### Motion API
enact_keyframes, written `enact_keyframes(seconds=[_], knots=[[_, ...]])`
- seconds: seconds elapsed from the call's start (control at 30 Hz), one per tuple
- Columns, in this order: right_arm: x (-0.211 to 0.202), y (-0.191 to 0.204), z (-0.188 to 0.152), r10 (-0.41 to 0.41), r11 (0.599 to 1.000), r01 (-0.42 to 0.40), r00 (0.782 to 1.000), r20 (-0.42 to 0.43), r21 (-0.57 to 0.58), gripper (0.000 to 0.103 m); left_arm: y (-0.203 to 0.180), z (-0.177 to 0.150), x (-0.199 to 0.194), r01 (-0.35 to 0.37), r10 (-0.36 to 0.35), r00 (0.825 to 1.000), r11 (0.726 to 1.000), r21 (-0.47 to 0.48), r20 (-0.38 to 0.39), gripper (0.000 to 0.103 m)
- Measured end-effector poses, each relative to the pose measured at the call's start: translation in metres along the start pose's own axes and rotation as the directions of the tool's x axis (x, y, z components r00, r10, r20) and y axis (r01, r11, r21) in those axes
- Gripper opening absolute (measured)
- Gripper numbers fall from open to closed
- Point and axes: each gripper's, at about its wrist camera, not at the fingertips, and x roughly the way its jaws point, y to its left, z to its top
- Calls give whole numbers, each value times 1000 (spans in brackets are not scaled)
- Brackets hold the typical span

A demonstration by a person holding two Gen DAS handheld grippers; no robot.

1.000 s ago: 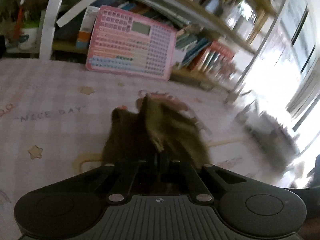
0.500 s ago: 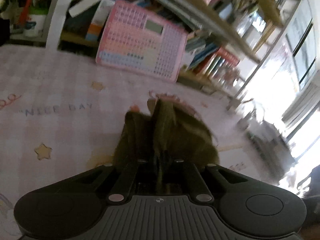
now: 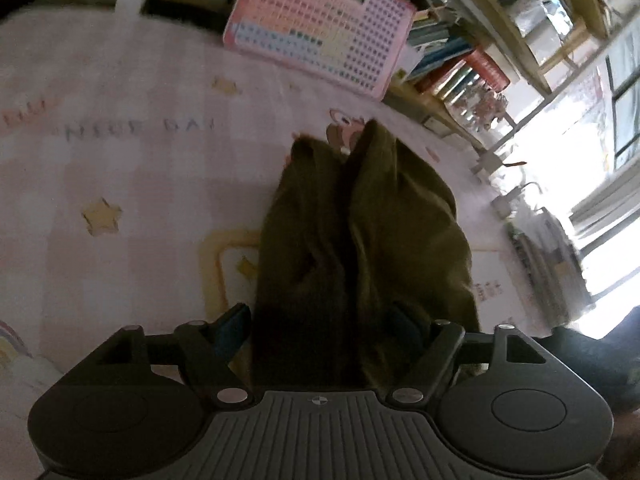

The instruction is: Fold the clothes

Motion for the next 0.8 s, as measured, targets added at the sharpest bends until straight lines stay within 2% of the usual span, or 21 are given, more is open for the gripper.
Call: enact_keyframes(seconds=[0.07, 0.1, 0.13, 0.2, 0.3, 0.33, 0.4, 0.47, 0.53, 0.6, 0.73, 0.77, 0.8], knots=[[4, 2, 1, 9, 1000, -9, 1000, -1, -3, 68, 1, -1, 1, 14, -14, 1000, 1000, -23, 1, 75], [5, 3, 2, 8, 1000, -8, 1000, -2, -8, 67, 1, -1, 2, 21, -21, 1000, 999, -35, 1, 71], [6, 4, 2, 3, 1000, -3, 1000, -5, -18, 65, 0, -2, 3, 17, -17, 1000, 999, -45, 0, 57], [6, 6, 2, -13, 999, 13, 1000, -5, -48, 49, -1, -3, 2, 1, -1, 1000, 998, -60, -7, 46], [0, 15, 0, -35, 987, 39, 999, 26, -158, 35, -10, -7, -2, 4, -5, 1000, 998, -65, -9, 35], [-4, 22, -2, -53, 972, 62, 998, 45, -227, 33, -17, -10, -4, 1, -2, 1000, 999, -49, -11, 32], [-10, 36, -9, -101, 920, 127, 991, 88, -371, 30, -32, -19, -10, -7, 7, 1000, 1000, 10, -18, 30], [-16, 45, -20, -139, 842, 187, 982, 131, -506, 29, -47, -27, -14, -13, 15, 1000, 998, 68, -27, 30], [-23, 40, -26, -148, 818, 192, 981, 124, -543, 29, -52, -34, -17, -5, 10, 999, 996, 92, -52, 30], [-30, 36, -33, -156, 794, 194, 981, 116, -576, 29, -49, -35, -16, 14, -9, 997, 998, 65, -80, 31], [-35, 16, -19, -121, 864, 129, 992, 46, -486, 33, -40, -32, -11, 12, -10, 994, 1000, 13, -105, 43], [-34, 12, -16, -120, 880, 122, 992, 35, -459, 39, -37, -32, -9, 7, -7, 994, 1000, 2, -109, 45], [-33, 7, -13, -113, 894, 110, 993, 20, -433, 46, -35, -31, -8, 2, -3, 994, 1000, -8, -112, 52]])
